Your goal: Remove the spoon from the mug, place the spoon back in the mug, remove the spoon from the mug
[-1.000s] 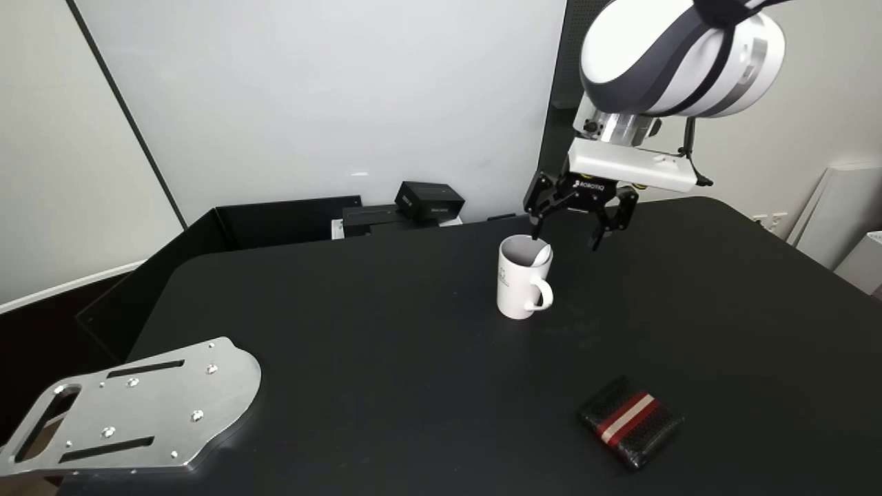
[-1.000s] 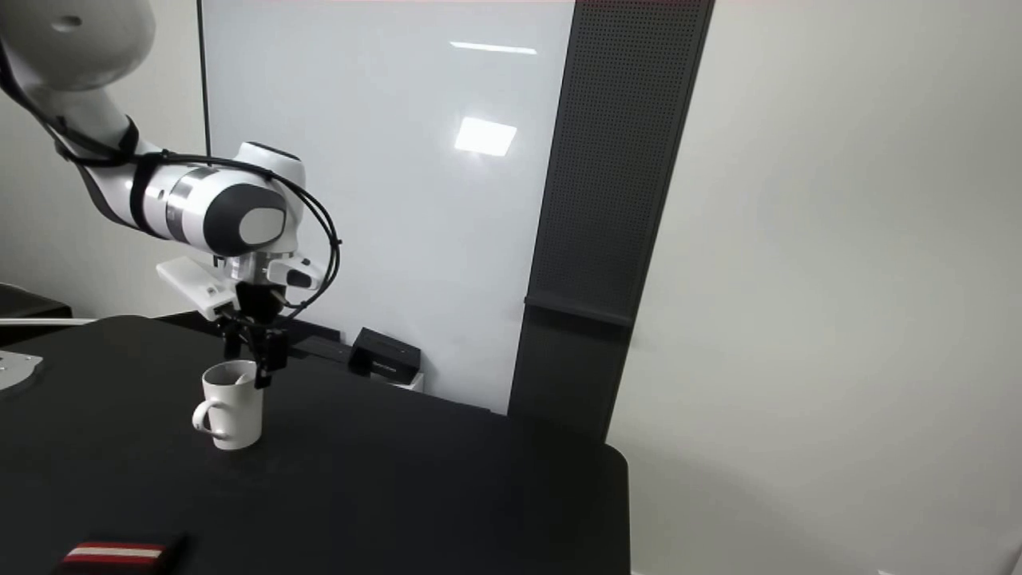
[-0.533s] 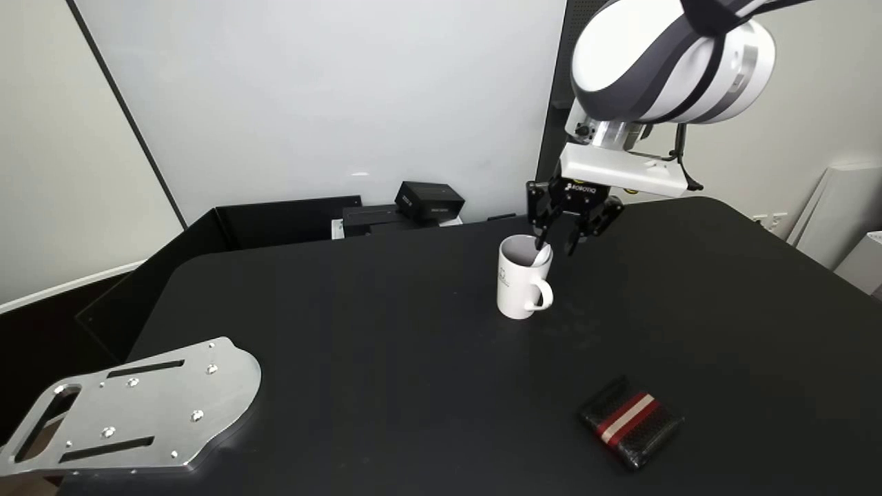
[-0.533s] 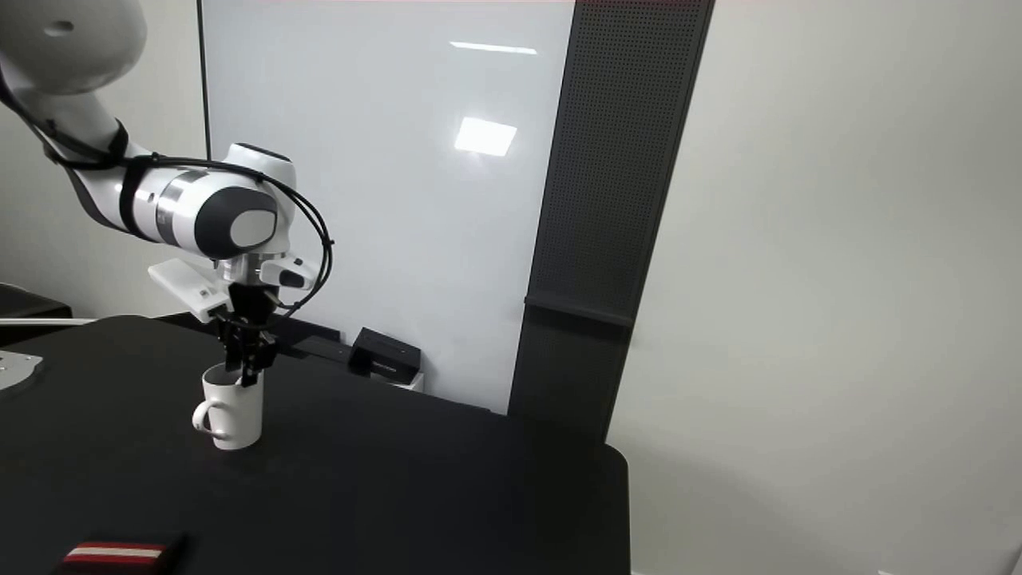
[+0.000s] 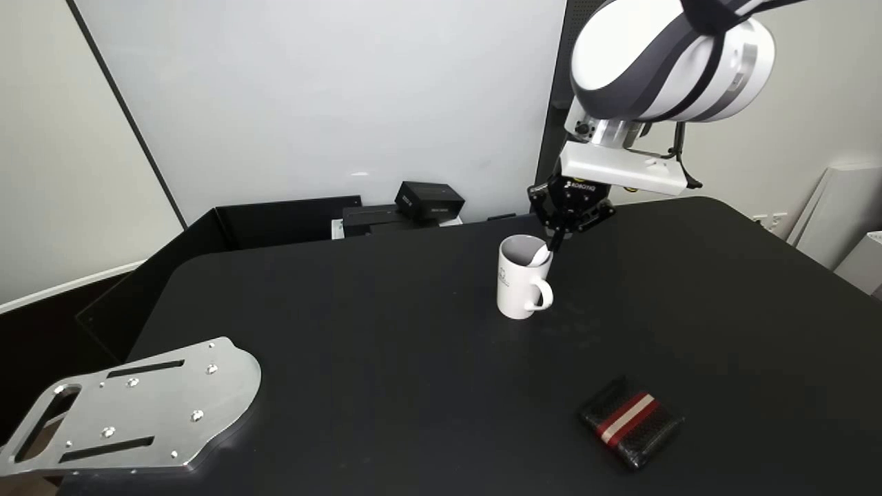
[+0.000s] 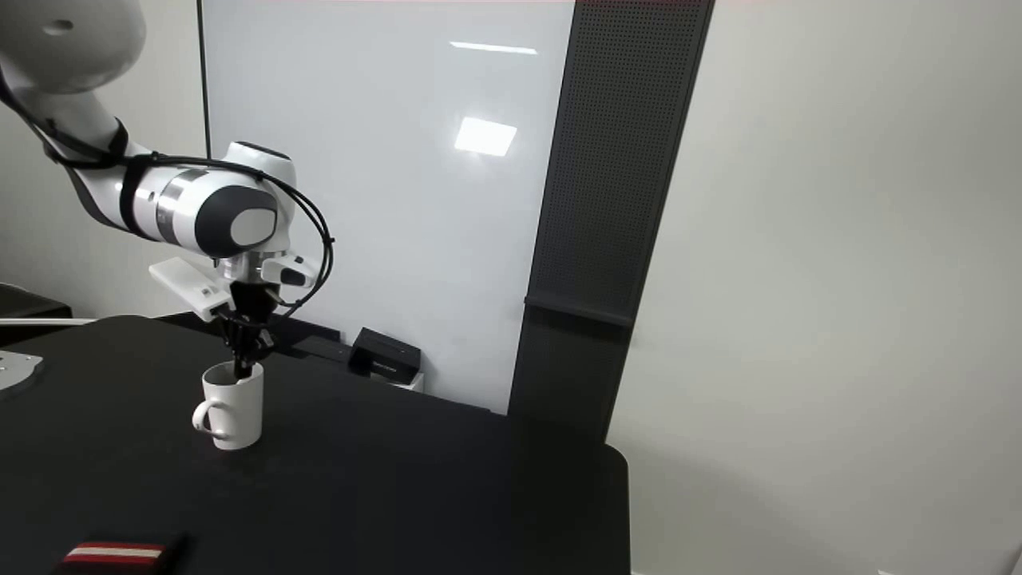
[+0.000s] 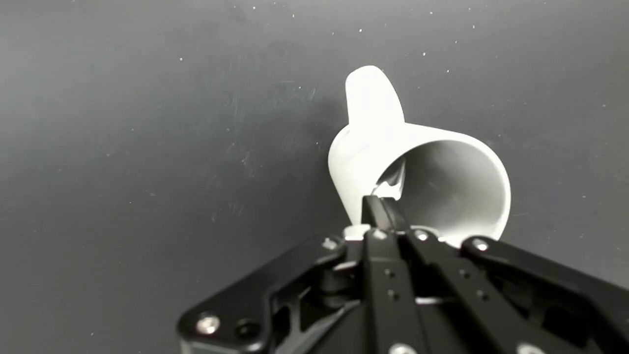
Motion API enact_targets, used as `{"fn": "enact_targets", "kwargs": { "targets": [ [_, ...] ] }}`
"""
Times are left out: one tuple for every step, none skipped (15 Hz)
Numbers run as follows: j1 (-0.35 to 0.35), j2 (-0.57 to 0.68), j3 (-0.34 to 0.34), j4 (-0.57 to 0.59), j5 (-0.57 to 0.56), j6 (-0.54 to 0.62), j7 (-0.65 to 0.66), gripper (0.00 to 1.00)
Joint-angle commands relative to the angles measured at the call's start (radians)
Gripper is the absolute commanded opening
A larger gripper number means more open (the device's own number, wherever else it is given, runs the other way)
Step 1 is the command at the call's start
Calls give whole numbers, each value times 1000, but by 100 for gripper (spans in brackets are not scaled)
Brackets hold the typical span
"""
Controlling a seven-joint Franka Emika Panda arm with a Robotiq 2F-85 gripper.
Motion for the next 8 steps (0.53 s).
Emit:
{"fn": "enact_targets", "kwargs": {
  "targets": [
    [4,-13,-13,25,-6,-31,12,0],
    [5,-15,-15,31,-8,-35,14,0],
    [5,-18,-16,41,-8,-46,17,0],
    [4,-20,-16,49,-7,-55,18,0],
    [6,-24,-18,59,-9,-64,22,0],
    [7,-27,-18,69,-10,-77,24,0],
    [8,-30,-19,79,-12,-87,27,0],
    [11,-36,-22,90,-15,-103,33,0]
  ]
}}
